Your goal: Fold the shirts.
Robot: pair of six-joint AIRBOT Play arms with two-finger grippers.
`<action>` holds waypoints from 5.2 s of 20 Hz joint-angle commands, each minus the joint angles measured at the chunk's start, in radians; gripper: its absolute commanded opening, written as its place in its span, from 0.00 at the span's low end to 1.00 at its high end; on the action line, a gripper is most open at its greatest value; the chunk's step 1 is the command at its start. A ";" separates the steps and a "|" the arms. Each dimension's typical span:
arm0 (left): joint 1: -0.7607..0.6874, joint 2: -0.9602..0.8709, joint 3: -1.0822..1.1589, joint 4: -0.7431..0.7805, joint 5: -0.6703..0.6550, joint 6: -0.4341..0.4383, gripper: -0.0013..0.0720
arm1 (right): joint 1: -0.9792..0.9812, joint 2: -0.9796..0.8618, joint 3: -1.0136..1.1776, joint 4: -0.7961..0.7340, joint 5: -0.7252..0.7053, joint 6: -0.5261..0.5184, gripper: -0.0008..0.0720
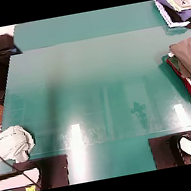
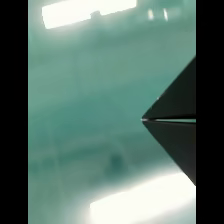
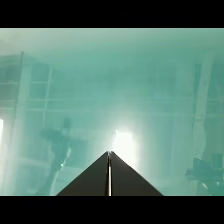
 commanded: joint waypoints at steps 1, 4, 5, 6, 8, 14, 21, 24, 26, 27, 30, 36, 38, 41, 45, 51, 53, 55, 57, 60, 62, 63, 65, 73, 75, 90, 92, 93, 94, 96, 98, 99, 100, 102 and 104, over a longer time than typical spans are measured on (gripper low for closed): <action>-0.003 0.155 -0.140 0.288 -0.085 -0.024 0.05 | 0.002 -0.001 -0.001 0.002 -0.003 -0.035 0.03; 0.000 0.317 -0.449 0.400 -0.095 -0.044 0.56 | 0.002 -0.002 -0.001 0.002 -0.002 -0.055 0.03; 0.000 0.365 -0.562 0.422 -0.085 -0.074 0.74 | 0.002 -0.002 -0.001 0.002 -0.002 -0.056 0.03; 0.000 0.409 -0.673 0.456 -0.073 -0.097 0.74 | 0.002 -0.002 -0.001 0.001 -0.003 -0.061 0.03; 0.000 0.494 -0.892 0.544 -0.018 -0.150 0.74 | 0.002 -0.002 -0.001 0.002 -0.002 -0.074 0.03; 0.000 0.551 -1.251 0.622 0.120 -0.261 0.74 | 0.002 -0.002 -0.001 0.002 0.002 -0.074 0.03; 0.000 0.551 -1.394 0.684 0.200 -0.345 0.72 | 0.002 -0.002 -0.001 0.002 0.011 -0.074 0.03; 0.000 0.551 -1.361 0.683 0.212 -0.345 0.05 | 0.002 -0.002 -0.001 0.003 0.014 -0.074 0.03; 0.000 0.552 -1.270 0.655 0.198 -0.319 0.05 | 0.002 -0.002 0.000 0.003 0.013 -0.074 0.03; -0.001 0.552 -1.199 0.620 0.190 -0.277 0.05 | 0.002 -0.002 0.000 0.003 0.009 -0.074 0.03; -0.002 0.551 -0.878 0.385 0.148 -0.130 0.05 | 0.002 -0.002 0.000 0.011 -0.031 -0.073 0.03; -0.002 0.550 -0.414 -0.455 0.129 0.074 0.05 | 0.002 -0.002 0.000 0.010 -0.090 -0.073 0.03; -0.034 0.548 -0.375 -0.488 0.155 0.074 0.05 | 0.002 -0.002 0.000 0.011 -0.099 -0.073 0.03; -0.180 0.502 -0.374 -0.421 0.200 0.074 0.05 | 0.002 -0.002 0.000 0.011 -0.103 -0.073 0.03; -0.375 0.290 -0.374 -0.365 0.199 0.084 0.05 | 0.002 -0.001 0.000 0.010 -0.094 -0.073 0.03; -0.466 -0.016 -0.374 -0.337 0.235 0.146 0.56 | 0.002 -0.002 0.000 0.010 -0.056 -0.073 0.03; -0.414 -0.018 -0.374 -0.301 0.225 0.126 0.57 | 0.002 -0.002 0.000 0.010 -0.056 -0.073 0.03; -0.345 -0.005 -0.375 -0.293 0.169 0.126 0.57 | 0.002 -0.001 0.000 0.010 -0.054 -0.073 0.03; -0.299 0.013 -0.416 -0.293 0.127 0.126 0.57 | 0.002 -0.002 0.000 0.009 -0.051 -0.073 0.03; -0.294 0.074 -0.636 -0.302 0.196 0.137 0.57 | 0.002 -0.002 0.000 0.010 -0.052 -0.073 0.03; -0.294 0.126 -0.846 -0.368 0.323 0.144 0.57 | 0.002 -0.002 0.000 0.009 -0.052 -0.073 0.03; -0.294 0.152 -0.953 -0.411 0.400 0.153 0.57 | 0.002 -0.002 0.000 0.009 -0.052 -0.073 0.03; -0.294 0.177 -1.111 -0.506 0.495 0.179 0.57 | 0.002 -0.002 0.000 0.009 -0.052 -0.073 0.03; -0.297 0.161 -1.289 -0.702 0.687 0.284 0.57 | 0.002 -0.002 0.000 0.010 -0.050 -0.072 0.03; -0.349 0.141 -1.287 -0.714 0.746 0.290 0.57 | 0.002 -0.002 0.000 0.010 -0.049 -0.072 0.03; -0.465 0.121 -1.130 -0.607 0.735 0.217 0.05 | 0.125 0.029 -0.137 0.010 0.044 -0.074 0.03; -0.465 0.160 -1.045 -0.436 0.652 0.155 0.05 | 0.251 0.056 -0.289 0.010 0.019 -0.074 0.05; -0.466 0.182 -1.007 -0.370 0.613 0.137 0.05 | 0.320 0.063 -0.367 0.011 -0.004 -0.074 0.20; -0.465 0.198 -0.979 -0.333 0.581 0.126 0.05 | 0.409 0.064 -0.446 0.012 -0.043 -0.074 0.52; -0.465 0.218 -0.941 -0.311 0.542 0.126 0.05 | 0.577 0.044 -0.567 0.010 -0.170 -0.074 0.65; -0.465 0.221 -0.931 -0.310 0.518 0.126 0.05 | 0.717 -0.006 -0.629 0.011 -0.327 -0.074 0.65; -0.466 0.221 -0.931 -0.307 0.504 0.126 0.05 | 0.766 -0.042 -0.637 0.011 -0.388 -0.072 0.65; -0.465 0.221 -0.931 -0.308 0.490 0.126 0.05 | 0.808 -0.084 -0.634 0.016 -0.429 -0.065 0.65; -0.466 0.221 -0.931 -0.306 0.466 0.126 0.05 | 0.842 -0.167 -0.614 0.060 -0.478 -0.066 0.65; -0.465 0.221 -0.931 -0.299 0.457 0.126 0.05 | 0.849 -0.237 -0.577 0.109 -0.497 -0.066 0.65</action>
